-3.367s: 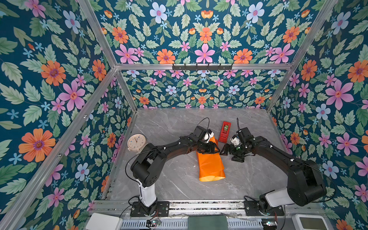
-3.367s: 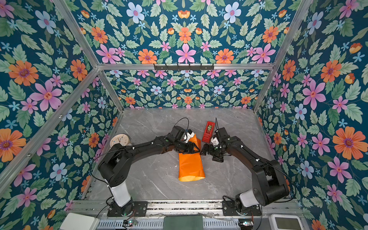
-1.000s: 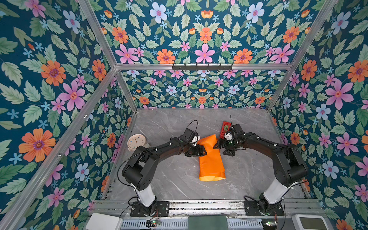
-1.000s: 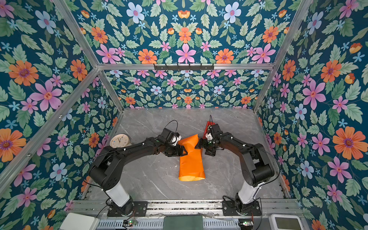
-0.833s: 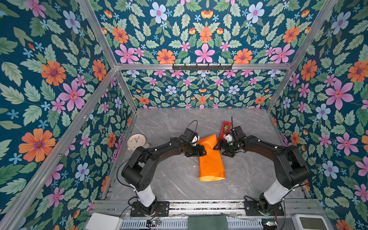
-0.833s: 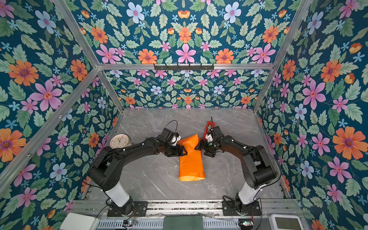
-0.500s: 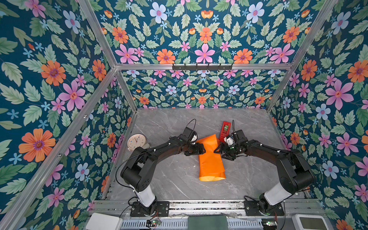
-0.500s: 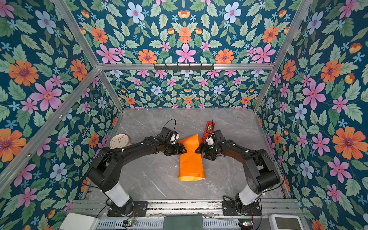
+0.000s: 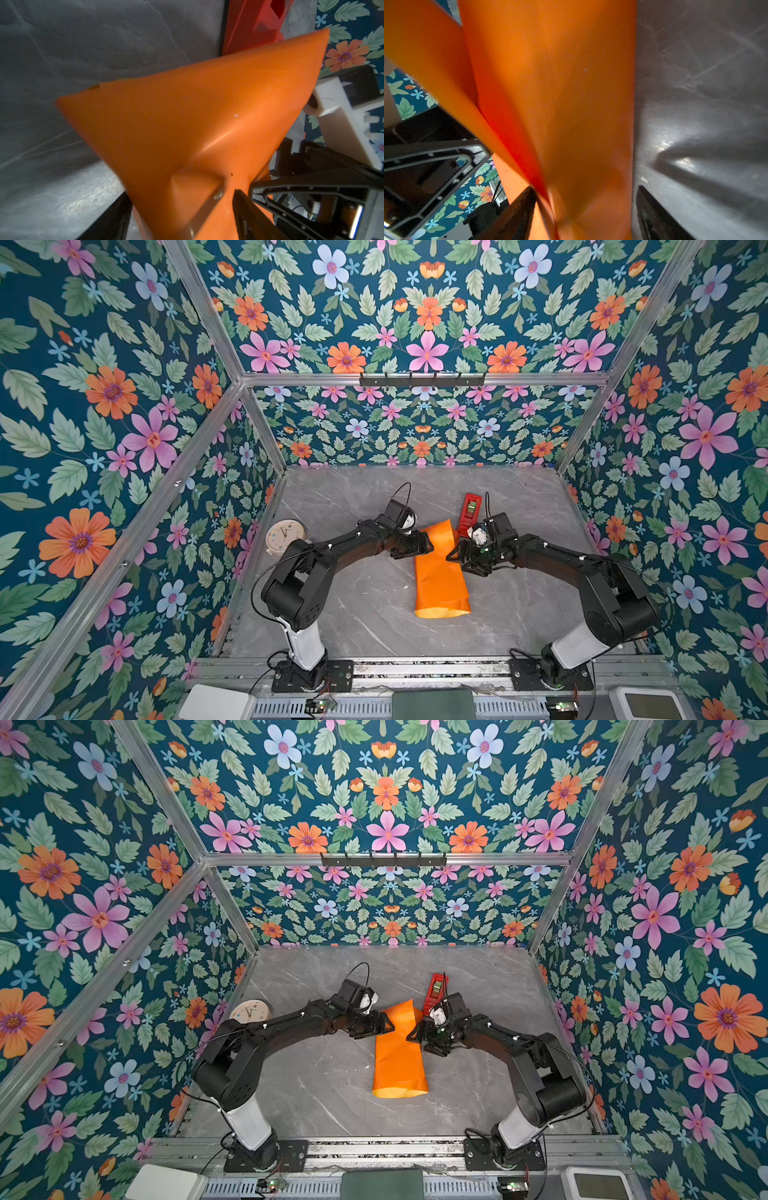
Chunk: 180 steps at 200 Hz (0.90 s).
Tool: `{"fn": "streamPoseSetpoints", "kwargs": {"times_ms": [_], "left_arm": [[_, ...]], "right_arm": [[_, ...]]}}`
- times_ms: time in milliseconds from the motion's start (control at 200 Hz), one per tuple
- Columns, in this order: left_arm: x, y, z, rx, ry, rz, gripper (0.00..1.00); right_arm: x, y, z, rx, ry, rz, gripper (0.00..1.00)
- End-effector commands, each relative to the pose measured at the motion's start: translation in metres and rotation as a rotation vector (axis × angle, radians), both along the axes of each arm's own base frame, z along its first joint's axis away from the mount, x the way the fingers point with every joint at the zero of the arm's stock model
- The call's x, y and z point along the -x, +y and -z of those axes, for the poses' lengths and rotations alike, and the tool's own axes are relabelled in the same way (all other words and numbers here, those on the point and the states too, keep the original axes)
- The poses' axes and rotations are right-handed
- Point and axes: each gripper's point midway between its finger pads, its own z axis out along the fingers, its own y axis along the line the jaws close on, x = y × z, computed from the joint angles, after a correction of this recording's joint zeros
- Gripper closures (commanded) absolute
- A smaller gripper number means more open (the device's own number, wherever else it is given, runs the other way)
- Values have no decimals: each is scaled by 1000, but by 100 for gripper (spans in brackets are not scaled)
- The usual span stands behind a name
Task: Wrap a gift box in wrapping paper
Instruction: Smooth out the wrapping paper on the gift box.
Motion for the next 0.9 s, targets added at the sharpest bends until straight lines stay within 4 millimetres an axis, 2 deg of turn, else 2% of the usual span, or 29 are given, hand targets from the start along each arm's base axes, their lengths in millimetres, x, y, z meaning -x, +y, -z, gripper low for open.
{"fn": "streamPoseSetpoints", "kwargs": {"times_ms": [0,115,300,410,630,895], "left_arm": [[-6,-5,-11,25,-43,12,21],[-6,-7,-14,32,-59,27,22],[1,8,10,-102,-38,64,22],[7,15,23,-163,-19,89,22],[12,25,37,-235,-10,126,21],[14,27,42,-260,-8,142,21]], "right_arm": [[22,-16,22,101,109,14,25],[23,-16,20,101,108,12,25],[23,-15,14,93,103,12,24],[20,-11,5,69,88,9,22],[16,-8,-12,48,58,7,19],[-6,-3,-32,37,-5,20,14]]}}
